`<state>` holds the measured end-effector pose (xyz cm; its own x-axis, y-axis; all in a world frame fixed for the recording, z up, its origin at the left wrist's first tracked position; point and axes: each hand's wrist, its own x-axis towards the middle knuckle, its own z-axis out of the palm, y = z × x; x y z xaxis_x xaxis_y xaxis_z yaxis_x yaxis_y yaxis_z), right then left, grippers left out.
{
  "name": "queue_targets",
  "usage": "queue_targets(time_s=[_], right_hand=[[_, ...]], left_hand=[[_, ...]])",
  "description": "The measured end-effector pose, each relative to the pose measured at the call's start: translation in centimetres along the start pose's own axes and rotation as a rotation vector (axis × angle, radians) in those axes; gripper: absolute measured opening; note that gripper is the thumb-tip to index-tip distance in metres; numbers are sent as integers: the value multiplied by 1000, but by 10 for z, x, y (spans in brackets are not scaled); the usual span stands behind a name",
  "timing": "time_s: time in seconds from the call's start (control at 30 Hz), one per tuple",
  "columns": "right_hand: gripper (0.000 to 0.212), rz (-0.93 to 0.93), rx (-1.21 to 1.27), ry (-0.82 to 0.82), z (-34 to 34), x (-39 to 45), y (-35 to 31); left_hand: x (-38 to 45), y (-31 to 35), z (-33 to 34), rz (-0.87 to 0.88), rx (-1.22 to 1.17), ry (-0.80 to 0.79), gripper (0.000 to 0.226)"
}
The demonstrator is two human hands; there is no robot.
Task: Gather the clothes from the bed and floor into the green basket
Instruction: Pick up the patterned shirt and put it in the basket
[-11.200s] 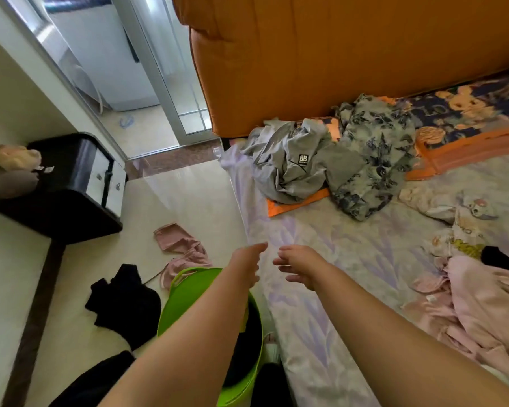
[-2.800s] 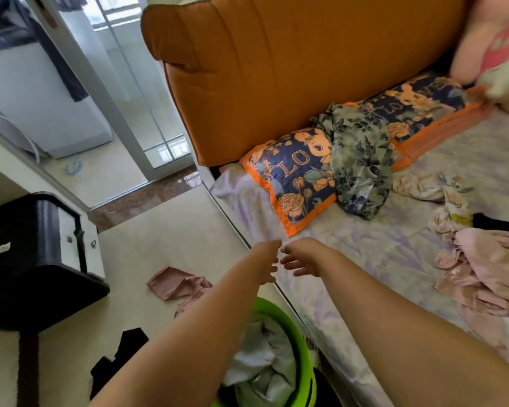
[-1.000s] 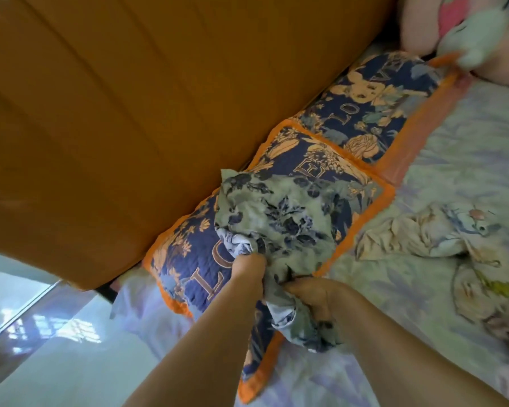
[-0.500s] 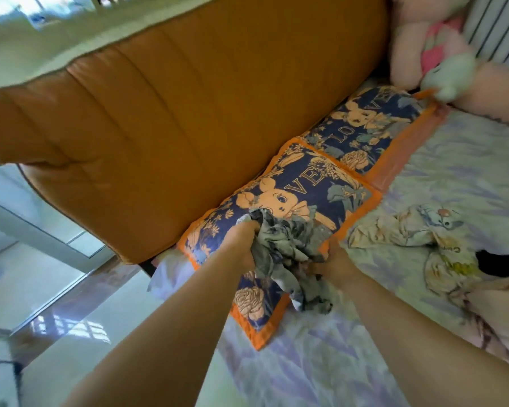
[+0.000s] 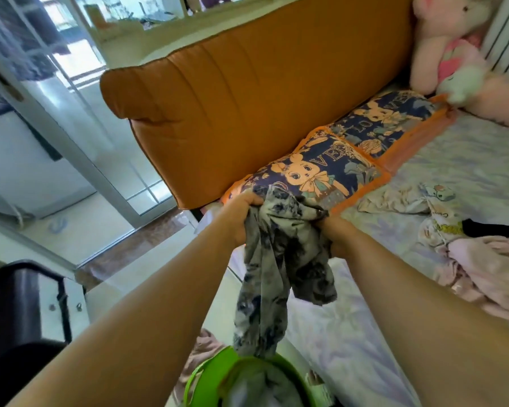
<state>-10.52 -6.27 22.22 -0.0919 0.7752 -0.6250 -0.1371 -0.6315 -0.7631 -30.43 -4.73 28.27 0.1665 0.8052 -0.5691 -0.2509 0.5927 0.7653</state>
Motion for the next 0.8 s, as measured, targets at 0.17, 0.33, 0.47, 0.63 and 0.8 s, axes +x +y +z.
queue_targets(time_s=[0.17,0.33,0.47,0.63,0.8], right_hand=[[38,172,145,-101,42,-31,35],[35,250,119,-174,88,-45,68],[42,341,-3,-322,124,-58,102],[44,480,-34,-411,146,-71,138],[37,579,-111,-354,147,-78,166]], left_hand=[[-52,-67,-45,-48,41,274,33],[-88,-135,-91,-163,51,535,42],[-108,-161,-109,-430,-331,249,94],[-132,-182,-125,-393,-506,142,83],[-136,-216,-149,-333,-473,251,45]])
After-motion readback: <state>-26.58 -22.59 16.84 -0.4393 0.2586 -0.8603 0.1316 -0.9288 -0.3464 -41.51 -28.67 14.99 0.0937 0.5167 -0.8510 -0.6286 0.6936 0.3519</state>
